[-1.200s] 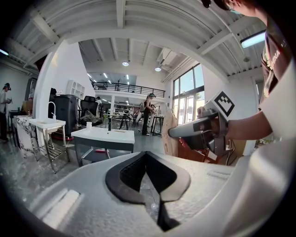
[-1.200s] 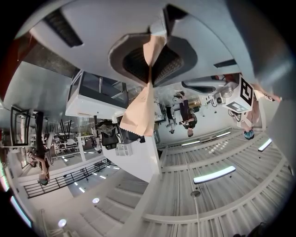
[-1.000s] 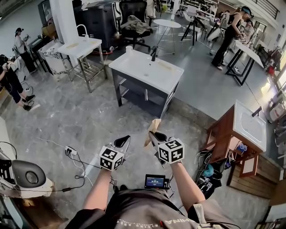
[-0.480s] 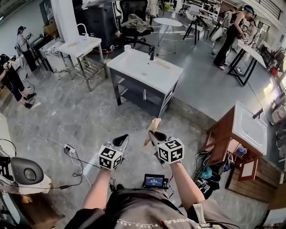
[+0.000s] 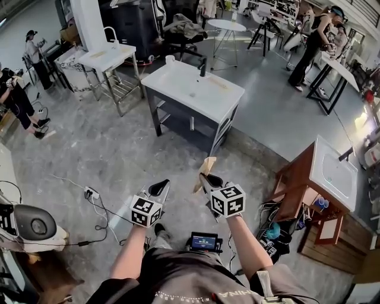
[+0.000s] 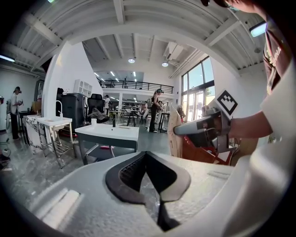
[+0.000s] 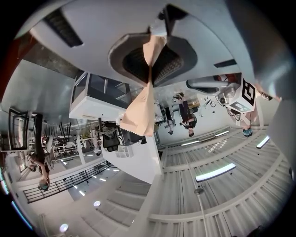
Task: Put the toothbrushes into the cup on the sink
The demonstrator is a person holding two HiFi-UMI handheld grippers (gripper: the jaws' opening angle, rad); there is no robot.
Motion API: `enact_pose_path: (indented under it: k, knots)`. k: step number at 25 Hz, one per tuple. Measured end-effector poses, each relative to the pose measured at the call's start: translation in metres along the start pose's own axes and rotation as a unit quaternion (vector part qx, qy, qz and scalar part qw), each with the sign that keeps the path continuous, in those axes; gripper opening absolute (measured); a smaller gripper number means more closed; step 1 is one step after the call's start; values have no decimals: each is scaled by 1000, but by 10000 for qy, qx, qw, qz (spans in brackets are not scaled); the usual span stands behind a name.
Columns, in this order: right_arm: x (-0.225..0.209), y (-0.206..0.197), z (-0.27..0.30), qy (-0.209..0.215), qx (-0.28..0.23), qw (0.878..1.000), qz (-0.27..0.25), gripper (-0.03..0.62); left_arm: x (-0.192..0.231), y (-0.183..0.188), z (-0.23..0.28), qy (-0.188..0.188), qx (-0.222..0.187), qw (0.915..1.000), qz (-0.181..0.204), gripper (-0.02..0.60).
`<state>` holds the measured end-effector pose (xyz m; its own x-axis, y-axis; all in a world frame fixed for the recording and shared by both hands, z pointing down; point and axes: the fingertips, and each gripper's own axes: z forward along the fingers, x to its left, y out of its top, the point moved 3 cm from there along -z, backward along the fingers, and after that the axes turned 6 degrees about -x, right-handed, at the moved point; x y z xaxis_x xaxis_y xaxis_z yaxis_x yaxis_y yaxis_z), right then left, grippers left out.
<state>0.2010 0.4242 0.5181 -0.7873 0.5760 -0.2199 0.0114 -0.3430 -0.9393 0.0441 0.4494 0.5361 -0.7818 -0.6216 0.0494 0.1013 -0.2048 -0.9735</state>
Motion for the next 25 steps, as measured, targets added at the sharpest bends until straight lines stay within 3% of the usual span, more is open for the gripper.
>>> enact_pose_path:
  k: [9, 25]
  knots:
    - [-14, 5, 46, -123, 102, 9999, 49, 35, 46, -4, 29, -126, 71, 9999, -67, 11]
    - [-21, 80, 195, -472, -78, 9988, -93, 35, 204, 42, 87, -497, -82, 9987, 64, 10]
